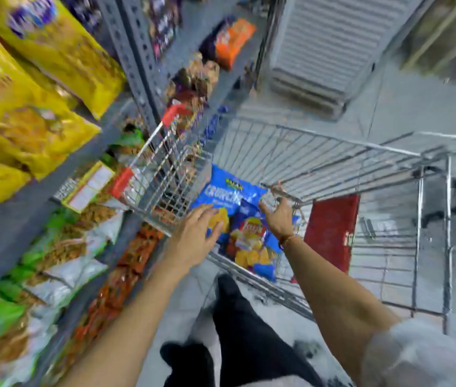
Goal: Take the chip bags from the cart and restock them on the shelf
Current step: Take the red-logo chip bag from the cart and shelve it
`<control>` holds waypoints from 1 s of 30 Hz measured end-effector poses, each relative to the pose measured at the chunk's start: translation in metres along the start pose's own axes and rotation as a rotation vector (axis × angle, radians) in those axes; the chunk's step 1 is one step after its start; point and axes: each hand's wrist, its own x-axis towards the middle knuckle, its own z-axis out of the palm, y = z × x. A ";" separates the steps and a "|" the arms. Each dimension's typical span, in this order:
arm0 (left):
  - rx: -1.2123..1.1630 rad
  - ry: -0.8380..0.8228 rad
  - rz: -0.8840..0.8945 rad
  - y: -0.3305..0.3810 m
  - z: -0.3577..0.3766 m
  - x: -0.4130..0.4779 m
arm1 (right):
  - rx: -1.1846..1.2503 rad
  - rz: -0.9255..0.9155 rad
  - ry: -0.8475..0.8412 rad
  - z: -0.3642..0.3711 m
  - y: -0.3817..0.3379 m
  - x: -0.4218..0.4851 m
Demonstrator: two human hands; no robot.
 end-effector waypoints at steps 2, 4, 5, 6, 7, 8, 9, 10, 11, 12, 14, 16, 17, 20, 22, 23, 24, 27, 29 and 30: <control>0.027 -0.043 0.005 -0.002 0.014 0.000 | 0.076 0.151 -0.066 0.002 0.022 0.000; 0.107 -0.047 -0.012 -0.001 0.020 -0.004 | 0.085 0.277 -0.095 0.004 0.048 0.004; 0.129 -0.035 -0.009 -0.002 0.023 -0.004 | 0.106 0.325 -0.106 0.006 0.057 0.005; 0.148 -0.016 0.004 -0.002 0.025 -0.005 | 0.109 0.369 -0.116 0.008 0.061 0.002; 0.160 -0.002 0.010 -0.004 0.026 -0.004 | 0.140 0.384 -0.132 0.012 0.063 0.003; 0.169 0.021 0.020 -0.005 0.026 -0.002 | 0.156 0.399 -0.160 0.015 0.063 0.003; 0.176 0.031 0.019 -0.006 0.027 -0.002 | 0.182 0.415 -0.191 0.021 0.067 0.006; 0.181 0.051 0.023 -0.007 0.028 -0.001 | 0.194 0.422 -0.215 0.025 0.068 0.007; 0.194 0.062 0.029 -0.009 0.030 0.000 | 0.203 0.419 -0.219 0.029 0.070 0.009; 0.202 0.066 0.028 -0.008 0.030 -0.001 | 0.220 0.416 -0.221 0.033 0.071 0.011; 0.225 0.076 0.031 -0.010 0.032 -0.001 | 0.275 0.443 -0.216 0.038 0.073 0.015; 0.225 0.070 0.034 -0.009 0.031 -0.001 | 0.272 0.446 -0.198 0.039 0.075 0.020; 0.228 0.071 0.033 -0.009 0.031 -0.001 | 0.273 0.441 -0.212 0.040 0.076 0.023; 0.219 0.065 0.020 -0.005 0.028 -0.002 | 0.272 0.388 -0.228 0.035 0.069 0.022; 0.218 0.064 0.005 -0.002 0.025 -0.003 | 0.282 0.355 -0.225 0.028 0.059 0.021; 0.219 0.067 0.004 -0.001 0.023 -0.004 | 0.302 0.326 -0.214 0.024 0.052 0.020; 0.213 0.060 0.001 0.001 0.021 -0.005 | 0.331 0.294 -0.202 0.020 0.044 0.019; 0.141 0.043 0.017 0.004 0.012 -0.005 | 0.405 0.161 -0.175 0.007 0.008 0.012; 0.071 0.054 0.035 0.004 0.000 -0.005 | 0.446 0.056 -0.171 -0.001 -0.022 0.004; 0.047 0.087 0.045 0.004 -0.010 -0.006 | 0.471 0.003 -0.180 -0.004 -0.040 -0.002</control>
